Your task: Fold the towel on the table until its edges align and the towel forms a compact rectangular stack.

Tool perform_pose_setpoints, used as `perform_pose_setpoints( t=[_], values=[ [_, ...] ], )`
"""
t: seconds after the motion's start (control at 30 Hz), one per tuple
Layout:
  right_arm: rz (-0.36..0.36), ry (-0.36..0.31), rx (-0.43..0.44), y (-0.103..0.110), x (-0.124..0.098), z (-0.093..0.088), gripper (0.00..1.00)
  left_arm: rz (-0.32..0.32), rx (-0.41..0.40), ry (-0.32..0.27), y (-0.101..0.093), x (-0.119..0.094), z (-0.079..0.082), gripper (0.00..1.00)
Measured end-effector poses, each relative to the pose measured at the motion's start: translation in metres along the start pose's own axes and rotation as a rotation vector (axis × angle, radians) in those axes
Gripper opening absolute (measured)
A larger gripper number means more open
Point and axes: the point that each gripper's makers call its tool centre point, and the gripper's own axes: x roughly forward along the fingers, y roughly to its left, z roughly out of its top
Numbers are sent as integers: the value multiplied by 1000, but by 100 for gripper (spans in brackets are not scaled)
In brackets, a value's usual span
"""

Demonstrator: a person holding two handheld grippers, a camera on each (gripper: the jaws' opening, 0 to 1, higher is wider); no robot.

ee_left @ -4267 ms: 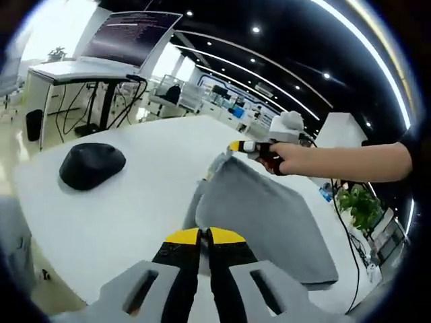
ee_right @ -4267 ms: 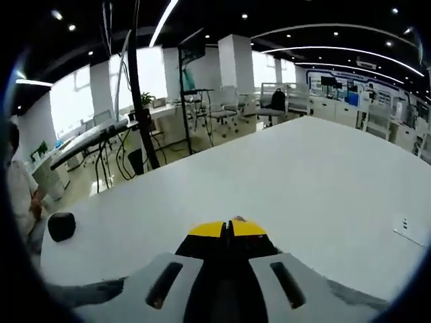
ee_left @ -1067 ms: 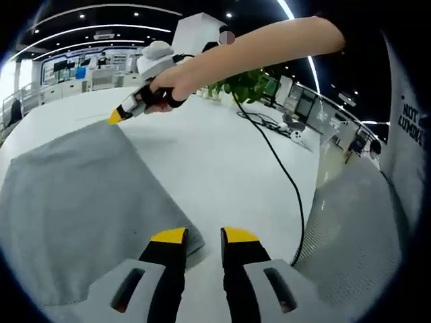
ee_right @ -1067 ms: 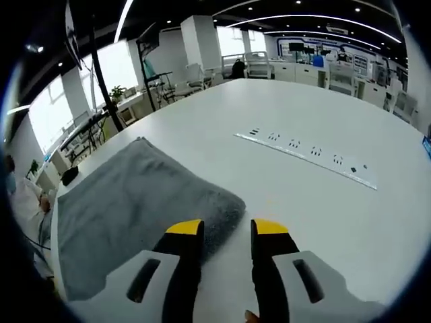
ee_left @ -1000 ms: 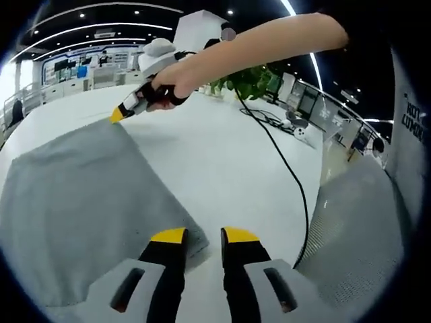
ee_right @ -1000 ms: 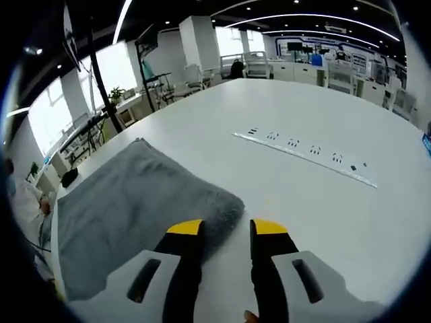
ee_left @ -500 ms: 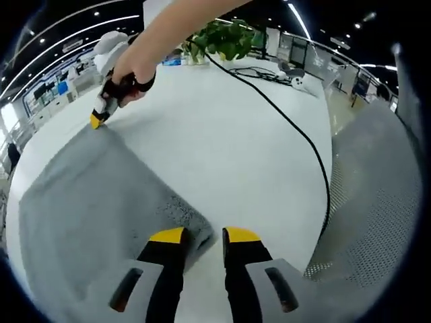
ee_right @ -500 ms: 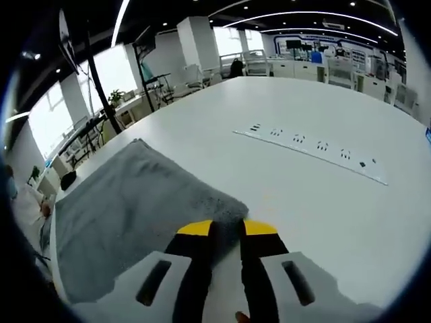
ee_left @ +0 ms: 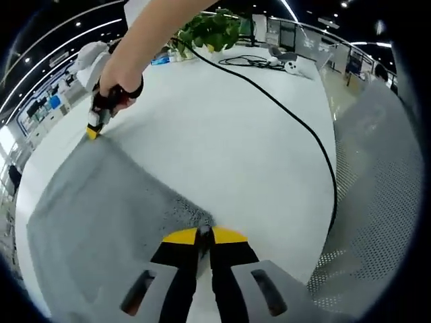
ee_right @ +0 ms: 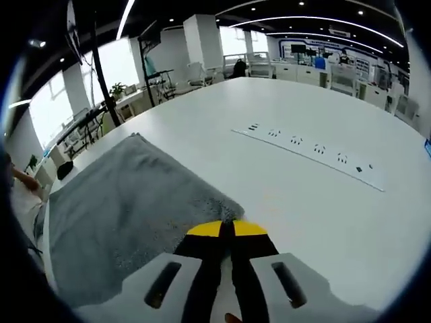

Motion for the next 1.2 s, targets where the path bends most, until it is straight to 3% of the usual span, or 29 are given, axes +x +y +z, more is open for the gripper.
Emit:
perform_pose_setpoints(
  t=[0.23, 0.33, 0.43, 0.6, 0.73, 0.8, 0.87, 0.9, 1.2],
  values=[
    [-63, 16, 17, -36, -34, -23, 1, -96, 50, -43, -30, 17, 27, 5],
    [-91, 21, -14, -54, -52, -35, 1, -157, 136, -76, -51, 28, 46, 5],
    [-121, 9, 66, -74, -69, -46, 1, -204, 180, -91, -69, 39, 61, 4],
    [-191, 12, 45, -110, -101, -65, 1, -271, 219, -134, -99, 59, 92, 4],
    [-236, -6, 142, -136, -121, -77, 1, -319, 253, -164, -122, 75, 116, 4],
    [-246, 2, 131, -153, -126, -80, 1, -334, 272, -178, -133, 82, 128, 4],
    [-257, 15, 106, -151, -137, -89, 1, -343, 297, -195, -142, 86, 135, 4],
    [-259, 17, 106, -154, -141, -91, 1, -343, 358, -209, -149, 88, 139, 4],
    [-245, 4, 122, -155, -152, -97, 1, -346, 302, -207, -156, 90, 146, 4]
  ],
)
